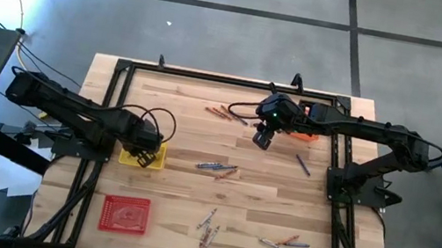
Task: Sort crayons
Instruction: Put the orange crayon into the yellow bin, then put the blue crayon into the red bin
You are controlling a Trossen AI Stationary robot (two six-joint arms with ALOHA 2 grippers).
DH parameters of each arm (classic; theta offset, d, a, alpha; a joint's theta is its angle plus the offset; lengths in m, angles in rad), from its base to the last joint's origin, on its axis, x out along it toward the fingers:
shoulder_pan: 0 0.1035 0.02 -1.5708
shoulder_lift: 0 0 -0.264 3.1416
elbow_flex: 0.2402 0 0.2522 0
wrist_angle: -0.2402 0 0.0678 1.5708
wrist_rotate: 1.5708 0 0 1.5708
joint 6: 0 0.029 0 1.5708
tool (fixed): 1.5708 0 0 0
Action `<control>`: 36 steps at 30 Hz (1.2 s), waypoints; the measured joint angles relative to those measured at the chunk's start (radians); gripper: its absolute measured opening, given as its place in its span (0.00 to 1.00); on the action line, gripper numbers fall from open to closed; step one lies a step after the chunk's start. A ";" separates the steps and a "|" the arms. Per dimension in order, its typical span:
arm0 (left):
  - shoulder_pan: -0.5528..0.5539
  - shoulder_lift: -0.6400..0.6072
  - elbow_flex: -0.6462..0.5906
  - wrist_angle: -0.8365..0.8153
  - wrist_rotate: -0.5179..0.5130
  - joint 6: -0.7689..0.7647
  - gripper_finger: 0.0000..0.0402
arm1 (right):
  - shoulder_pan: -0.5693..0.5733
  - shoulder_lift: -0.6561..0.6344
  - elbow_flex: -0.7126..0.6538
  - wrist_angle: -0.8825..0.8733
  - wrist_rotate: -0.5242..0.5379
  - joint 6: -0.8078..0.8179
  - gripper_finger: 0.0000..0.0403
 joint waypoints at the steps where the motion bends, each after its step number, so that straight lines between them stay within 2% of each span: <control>1: -0.001 0.000 0.000 0.001 0.001 0.019 0.00 | 0.000 0.000 0.000 -0.002 0.000 0.000 0.41; 15: -0.001 0.000 0.000 0.047 0.029 0.135 0.01 | 0.000 0.000 0.000 -0.044 0.000 0.002 0.41; 29: -0.001 0.000 0.000 0.072 0.091 0.252 0.22 | 0.000 0.000 0.000 -0.076 0.000 0.056 0.41; 36: 0.004 -0.003 0.049 0.070 0.089 0.204 0.23 | 0.000 -0.004 0.000 -0.068 0.000 0.053 0.41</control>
